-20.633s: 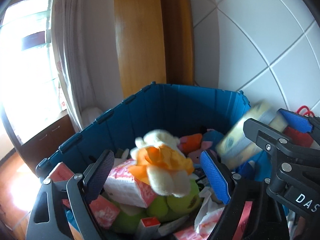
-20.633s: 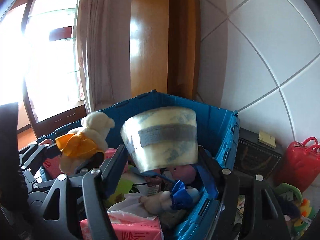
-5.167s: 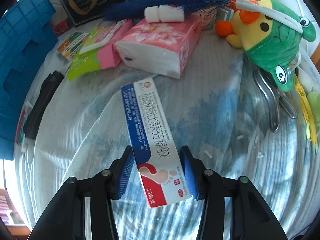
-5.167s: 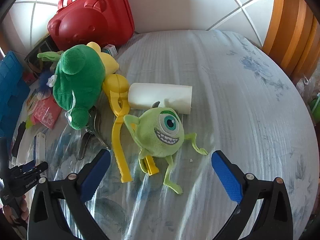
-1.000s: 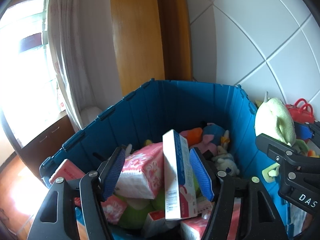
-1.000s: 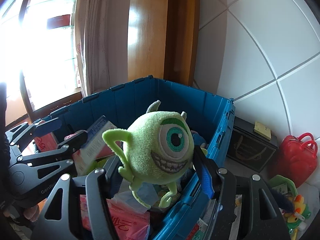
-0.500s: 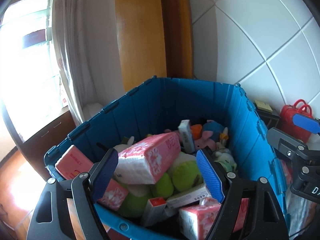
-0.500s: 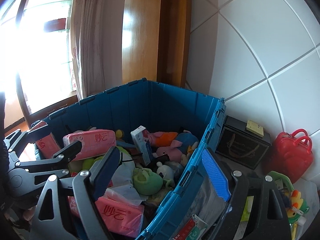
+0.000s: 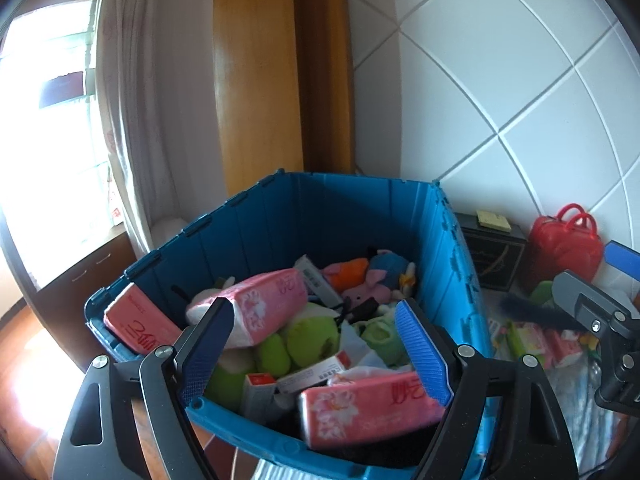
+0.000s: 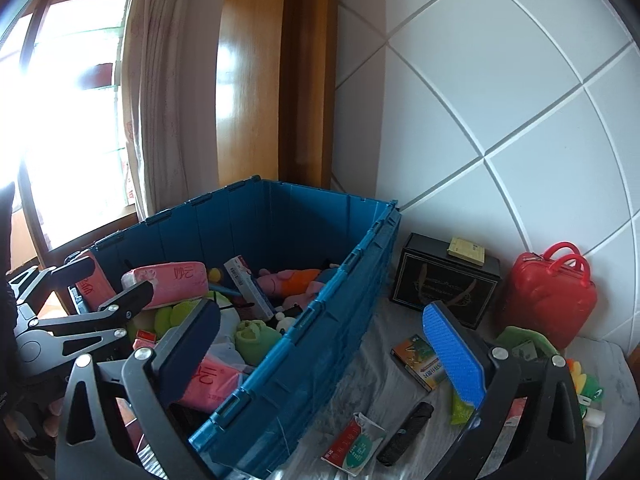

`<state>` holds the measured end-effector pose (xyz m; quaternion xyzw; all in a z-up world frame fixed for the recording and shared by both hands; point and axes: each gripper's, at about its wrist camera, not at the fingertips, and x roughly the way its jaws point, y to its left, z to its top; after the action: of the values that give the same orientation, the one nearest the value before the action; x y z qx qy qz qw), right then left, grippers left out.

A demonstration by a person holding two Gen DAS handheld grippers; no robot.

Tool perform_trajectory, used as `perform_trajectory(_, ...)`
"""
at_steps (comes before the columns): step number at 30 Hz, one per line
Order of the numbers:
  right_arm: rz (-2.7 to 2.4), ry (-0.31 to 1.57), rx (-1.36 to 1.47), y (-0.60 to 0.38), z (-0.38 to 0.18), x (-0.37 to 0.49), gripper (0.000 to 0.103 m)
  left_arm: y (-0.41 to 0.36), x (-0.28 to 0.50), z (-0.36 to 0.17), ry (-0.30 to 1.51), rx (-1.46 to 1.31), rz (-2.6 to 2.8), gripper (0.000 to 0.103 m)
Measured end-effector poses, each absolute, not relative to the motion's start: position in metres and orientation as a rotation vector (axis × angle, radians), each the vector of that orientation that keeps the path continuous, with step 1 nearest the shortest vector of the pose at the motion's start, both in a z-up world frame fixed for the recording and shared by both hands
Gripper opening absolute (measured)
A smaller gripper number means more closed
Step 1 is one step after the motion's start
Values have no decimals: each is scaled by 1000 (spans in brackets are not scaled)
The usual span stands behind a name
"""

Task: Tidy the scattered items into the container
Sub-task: 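Move both tools back from the crate toward the bed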

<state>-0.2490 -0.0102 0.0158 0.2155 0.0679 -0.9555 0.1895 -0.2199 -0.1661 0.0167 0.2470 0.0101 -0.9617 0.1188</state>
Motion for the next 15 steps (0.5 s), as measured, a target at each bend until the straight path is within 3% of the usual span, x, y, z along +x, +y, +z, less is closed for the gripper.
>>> perform_trajectory(15, -2834, 130, 715, 158, -1, -219, 103, -8, -208, 17, -15, 748, -2975, 84)
